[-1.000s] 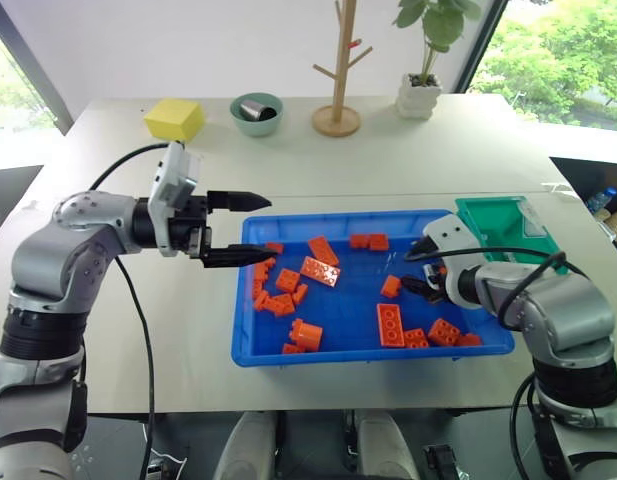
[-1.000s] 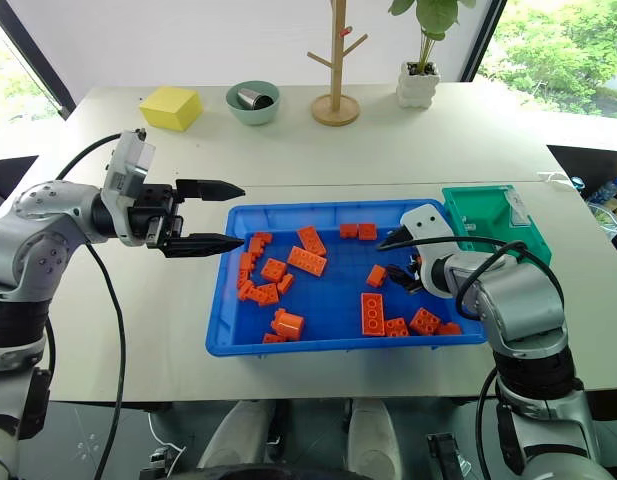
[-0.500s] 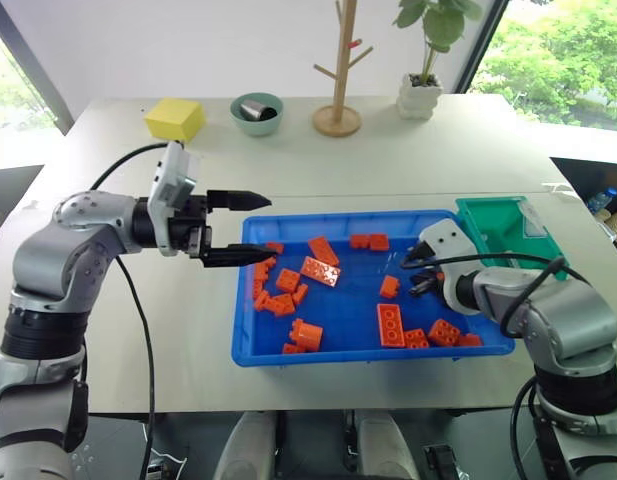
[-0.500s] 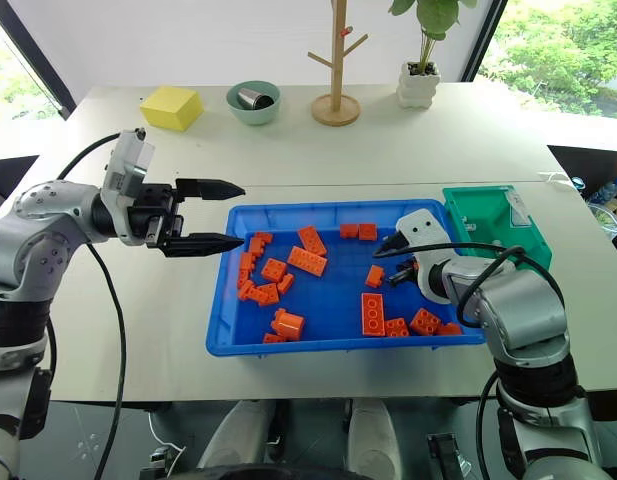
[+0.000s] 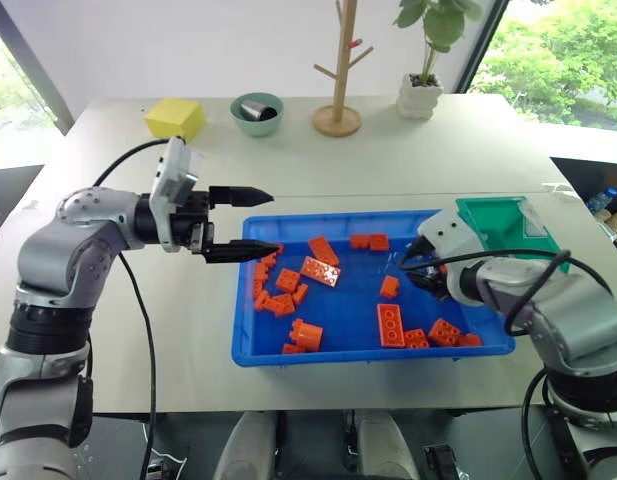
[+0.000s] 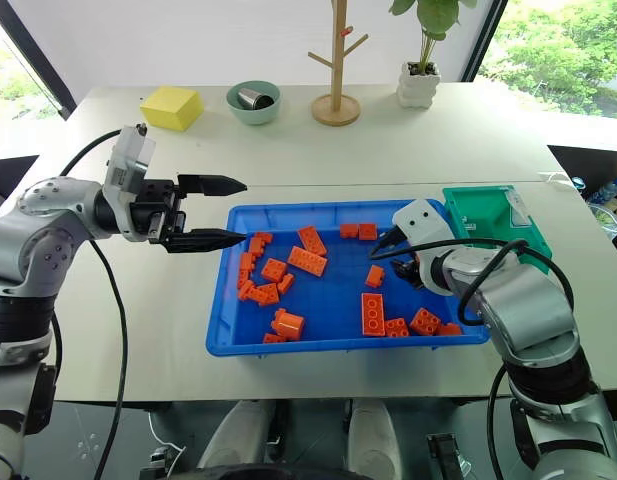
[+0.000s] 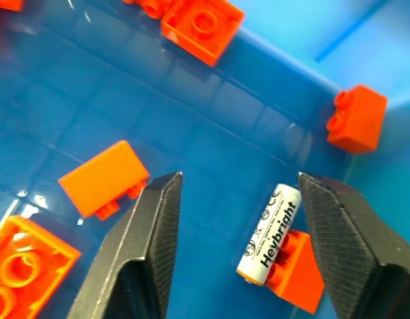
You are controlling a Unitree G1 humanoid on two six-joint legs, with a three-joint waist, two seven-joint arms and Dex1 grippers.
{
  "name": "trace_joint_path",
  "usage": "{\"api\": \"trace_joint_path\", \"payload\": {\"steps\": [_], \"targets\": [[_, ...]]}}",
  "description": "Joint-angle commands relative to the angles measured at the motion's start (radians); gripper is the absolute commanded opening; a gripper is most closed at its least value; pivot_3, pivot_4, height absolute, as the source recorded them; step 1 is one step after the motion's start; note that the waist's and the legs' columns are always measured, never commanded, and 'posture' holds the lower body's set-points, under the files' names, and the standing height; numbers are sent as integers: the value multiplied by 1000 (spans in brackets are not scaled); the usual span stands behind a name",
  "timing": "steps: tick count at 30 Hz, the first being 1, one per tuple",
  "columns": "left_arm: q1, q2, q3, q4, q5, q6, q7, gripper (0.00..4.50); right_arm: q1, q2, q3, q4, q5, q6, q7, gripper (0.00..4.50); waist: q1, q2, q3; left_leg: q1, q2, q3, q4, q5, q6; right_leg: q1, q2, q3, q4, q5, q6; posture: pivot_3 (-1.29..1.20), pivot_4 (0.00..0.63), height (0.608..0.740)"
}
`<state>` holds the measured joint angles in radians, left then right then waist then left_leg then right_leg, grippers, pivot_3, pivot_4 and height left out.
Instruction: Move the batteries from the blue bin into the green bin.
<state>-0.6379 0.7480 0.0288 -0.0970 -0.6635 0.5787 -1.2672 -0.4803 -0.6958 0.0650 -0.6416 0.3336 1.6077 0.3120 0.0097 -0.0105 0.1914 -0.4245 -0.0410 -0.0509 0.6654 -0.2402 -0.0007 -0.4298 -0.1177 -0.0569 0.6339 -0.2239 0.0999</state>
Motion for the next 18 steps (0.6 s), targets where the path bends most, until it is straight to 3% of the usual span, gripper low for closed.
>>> {"api": "trace_joint_path", "payload": {"steps": [1,18], "targets": [[-28,1,12,-10,-4,-7,-4,4500,36,-7,-16,-44,7,7,-27,2917,2,0,0,0,0,0,0,0,0,0,0,0,0,0,0,0,150,702],[-61,-15,0,8,2,-9,-4,4500,71,60,-41,68,-12,7,-110,2917,1,-1,0,0,0,0,0,0,0,0,0,0,0,0,0,0,150,702]]}}
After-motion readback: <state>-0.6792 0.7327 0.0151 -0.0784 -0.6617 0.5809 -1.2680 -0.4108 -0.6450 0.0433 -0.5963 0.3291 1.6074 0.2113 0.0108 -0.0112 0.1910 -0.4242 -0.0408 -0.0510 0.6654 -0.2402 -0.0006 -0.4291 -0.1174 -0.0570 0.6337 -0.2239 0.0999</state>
